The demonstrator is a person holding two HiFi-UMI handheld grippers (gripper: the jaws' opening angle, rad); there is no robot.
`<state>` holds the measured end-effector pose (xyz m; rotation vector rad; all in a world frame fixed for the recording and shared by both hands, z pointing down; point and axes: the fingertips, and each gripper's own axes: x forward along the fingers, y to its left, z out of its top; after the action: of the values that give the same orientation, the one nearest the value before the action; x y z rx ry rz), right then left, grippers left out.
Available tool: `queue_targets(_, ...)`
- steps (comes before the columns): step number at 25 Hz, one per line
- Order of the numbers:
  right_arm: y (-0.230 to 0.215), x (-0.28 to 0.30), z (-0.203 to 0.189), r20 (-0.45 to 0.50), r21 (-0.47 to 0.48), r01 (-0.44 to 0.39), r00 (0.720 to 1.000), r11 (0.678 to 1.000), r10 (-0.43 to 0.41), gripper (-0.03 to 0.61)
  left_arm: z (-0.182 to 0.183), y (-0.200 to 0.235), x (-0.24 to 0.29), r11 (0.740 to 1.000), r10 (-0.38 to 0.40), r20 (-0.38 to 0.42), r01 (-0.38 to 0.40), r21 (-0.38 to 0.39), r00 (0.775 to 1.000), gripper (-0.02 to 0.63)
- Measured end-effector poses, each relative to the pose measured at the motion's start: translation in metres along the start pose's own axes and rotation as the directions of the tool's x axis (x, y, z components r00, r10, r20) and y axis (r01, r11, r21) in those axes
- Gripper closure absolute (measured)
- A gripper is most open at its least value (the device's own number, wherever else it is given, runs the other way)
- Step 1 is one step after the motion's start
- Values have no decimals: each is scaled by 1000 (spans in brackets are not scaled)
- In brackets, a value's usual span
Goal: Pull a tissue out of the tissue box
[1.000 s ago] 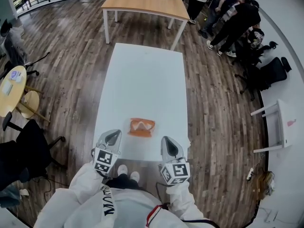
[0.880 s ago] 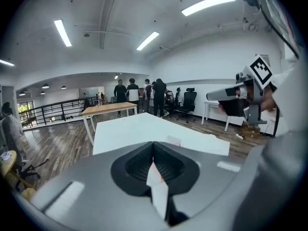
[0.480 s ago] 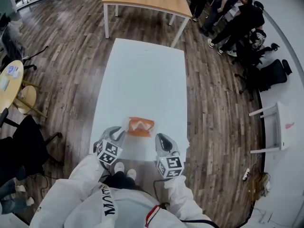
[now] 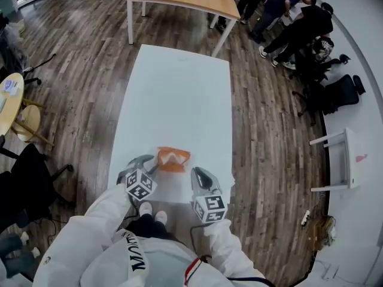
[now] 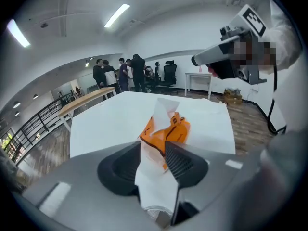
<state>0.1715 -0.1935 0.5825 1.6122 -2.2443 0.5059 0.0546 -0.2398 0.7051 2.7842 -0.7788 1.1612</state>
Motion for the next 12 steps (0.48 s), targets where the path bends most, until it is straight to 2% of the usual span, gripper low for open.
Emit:
queue_targets(3, 1, 3, -2, -14, -4, -14, 1000, 1000, 14, 551, -2, -5, 9, 999, -13, -29, 14, 42, 1000, 440)
queue_targets(6, 10, 11, -8, -55, -20, -85, 995, 996, 84, 527, -1, -10, 15, 998, -26, -35, 28, 55, 999, 431)
queue_targets(8, 16, 20, -14, -104, -63, -137, 986, 989, 130, 479, -2, -12, 20, 998, -28, -49, 31, 59, 998, 422)
queue_targets(12, 22, 36, -20, -201, -197, -206, 965, 959, 166, 430, -6, -12, 30, 998, -10, -82, 15, 56, 997, 419)
